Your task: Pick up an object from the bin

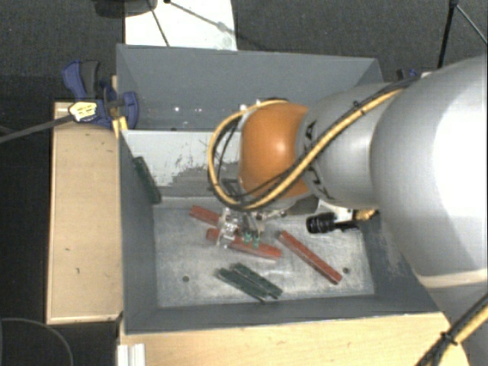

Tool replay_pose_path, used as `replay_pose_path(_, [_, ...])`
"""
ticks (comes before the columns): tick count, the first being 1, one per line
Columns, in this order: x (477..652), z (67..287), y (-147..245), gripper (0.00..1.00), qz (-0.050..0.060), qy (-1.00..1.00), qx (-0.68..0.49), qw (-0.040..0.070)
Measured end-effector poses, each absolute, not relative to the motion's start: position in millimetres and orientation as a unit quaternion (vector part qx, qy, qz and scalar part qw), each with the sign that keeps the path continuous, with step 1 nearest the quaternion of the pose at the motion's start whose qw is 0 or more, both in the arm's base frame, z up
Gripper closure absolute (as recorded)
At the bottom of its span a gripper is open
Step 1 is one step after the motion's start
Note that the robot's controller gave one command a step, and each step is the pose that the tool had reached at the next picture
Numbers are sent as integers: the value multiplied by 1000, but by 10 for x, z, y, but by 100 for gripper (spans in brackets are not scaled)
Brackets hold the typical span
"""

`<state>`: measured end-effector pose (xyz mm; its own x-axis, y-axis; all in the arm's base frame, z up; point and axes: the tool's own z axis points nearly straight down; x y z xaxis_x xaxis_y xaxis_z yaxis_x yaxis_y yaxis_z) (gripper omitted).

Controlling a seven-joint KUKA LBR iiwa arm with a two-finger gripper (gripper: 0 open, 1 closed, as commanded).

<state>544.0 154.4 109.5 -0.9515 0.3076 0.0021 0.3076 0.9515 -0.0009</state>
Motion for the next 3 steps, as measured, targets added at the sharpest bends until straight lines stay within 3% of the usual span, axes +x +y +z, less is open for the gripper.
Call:
replay_pose_path(2, [5445, 1509, 1545, 100, -1, -988, -156, 0])
replay_pose_path(3, [5453, 1594, 1547, 100, -1, -988, -156, -3])
